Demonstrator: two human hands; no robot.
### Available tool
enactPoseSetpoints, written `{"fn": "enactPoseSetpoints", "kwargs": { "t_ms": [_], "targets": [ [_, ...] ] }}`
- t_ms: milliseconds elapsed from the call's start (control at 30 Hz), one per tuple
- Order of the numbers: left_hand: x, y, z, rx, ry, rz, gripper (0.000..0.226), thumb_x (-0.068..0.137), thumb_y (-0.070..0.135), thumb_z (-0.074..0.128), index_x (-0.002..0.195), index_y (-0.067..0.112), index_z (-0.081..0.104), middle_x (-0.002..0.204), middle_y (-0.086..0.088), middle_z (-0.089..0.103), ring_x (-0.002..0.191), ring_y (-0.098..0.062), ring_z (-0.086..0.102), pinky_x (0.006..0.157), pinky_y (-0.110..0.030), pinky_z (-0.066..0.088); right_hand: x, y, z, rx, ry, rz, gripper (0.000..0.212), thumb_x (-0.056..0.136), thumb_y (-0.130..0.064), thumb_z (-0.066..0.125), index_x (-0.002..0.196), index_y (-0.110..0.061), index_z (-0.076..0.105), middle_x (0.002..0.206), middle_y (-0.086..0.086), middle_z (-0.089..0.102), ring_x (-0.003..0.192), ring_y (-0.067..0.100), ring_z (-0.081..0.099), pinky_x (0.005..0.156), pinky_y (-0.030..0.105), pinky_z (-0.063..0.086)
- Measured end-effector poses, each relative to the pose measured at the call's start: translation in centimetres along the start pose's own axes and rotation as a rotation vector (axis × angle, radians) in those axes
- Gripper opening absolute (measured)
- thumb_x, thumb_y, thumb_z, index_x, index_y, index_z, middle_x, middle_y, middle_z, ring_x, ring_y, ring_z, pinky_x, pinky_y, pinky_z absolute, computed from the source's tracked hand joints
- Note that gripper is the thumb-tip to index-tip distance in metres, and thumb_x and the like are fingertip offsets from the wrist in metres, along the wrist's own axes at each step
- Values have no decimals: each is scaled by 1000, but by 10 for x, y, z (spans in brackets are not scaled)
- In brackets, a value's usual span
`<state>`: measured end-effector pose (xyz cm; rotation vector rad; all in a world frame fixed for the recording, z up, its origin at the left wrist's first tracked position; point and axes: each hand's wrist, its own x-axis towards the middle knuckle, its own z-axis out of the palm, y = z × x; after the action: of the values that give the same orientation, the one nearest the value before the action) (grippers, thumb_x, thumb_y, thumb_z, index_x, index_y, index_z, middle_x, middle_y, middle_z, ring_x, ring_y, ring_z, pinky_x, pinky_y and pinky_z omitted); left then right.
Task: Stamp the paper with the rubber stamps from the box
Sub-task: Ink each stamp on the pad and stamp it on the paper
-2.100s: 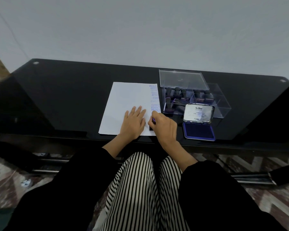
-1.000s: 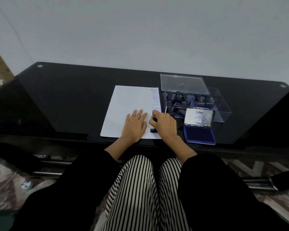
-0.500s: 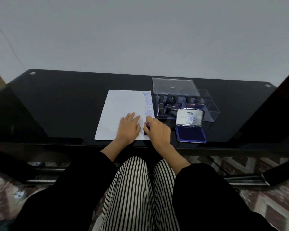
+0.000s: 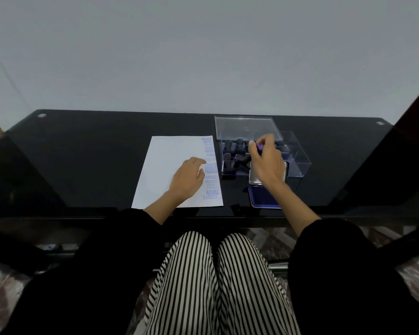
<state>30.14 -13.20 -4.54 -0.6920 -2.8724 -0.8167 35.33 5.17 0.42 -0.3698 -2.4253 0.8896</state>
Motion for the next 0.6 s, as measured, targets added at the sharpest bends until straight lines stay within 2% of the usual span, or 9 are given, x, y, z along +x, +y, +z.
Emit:
{"fn": "enactPoseSetpoints", "kwargs": {
  "t_ms": [167,300,433,600],
  "targets": [
    [21,23,-7,-26,42,110,34,98,13,35,129,9,48,138,-6,48,127,-20,44,104,-29,35,29,-1,-16,-36,-56,9,26,98,-36,40,92,-13,31,65,-7,42,69,22,51,61,31,36],
    [43,38,-10,-35,47,149,33,98,12,35,127,7,51,134,-8,51,124,-21,46,101,-27,36,57,1,-25,-65,-119,6,32,96,-43,42,94,-13,30,78,4,52,72,23,50,64,32,34],
    [64,46,-4,-38,8,169,33,97,11,37,127,7,51,132,-9,53,122,-22,47,101,-29,37,79,5,-24,-107,-205,-18,36,93,-42,50,93,-12,32,79,5,48,74,23,47,55,30,32],
    [84,54,6,11,-62,222,37,95,9,37,130,8,50,133,-9,53,125,-22,45,100,-30,37,98,18,-8,-351,-391,-11,45,85,-51,57,98,-11,42,96,11,59,83,24,51,68,31,35]
  ]
}}
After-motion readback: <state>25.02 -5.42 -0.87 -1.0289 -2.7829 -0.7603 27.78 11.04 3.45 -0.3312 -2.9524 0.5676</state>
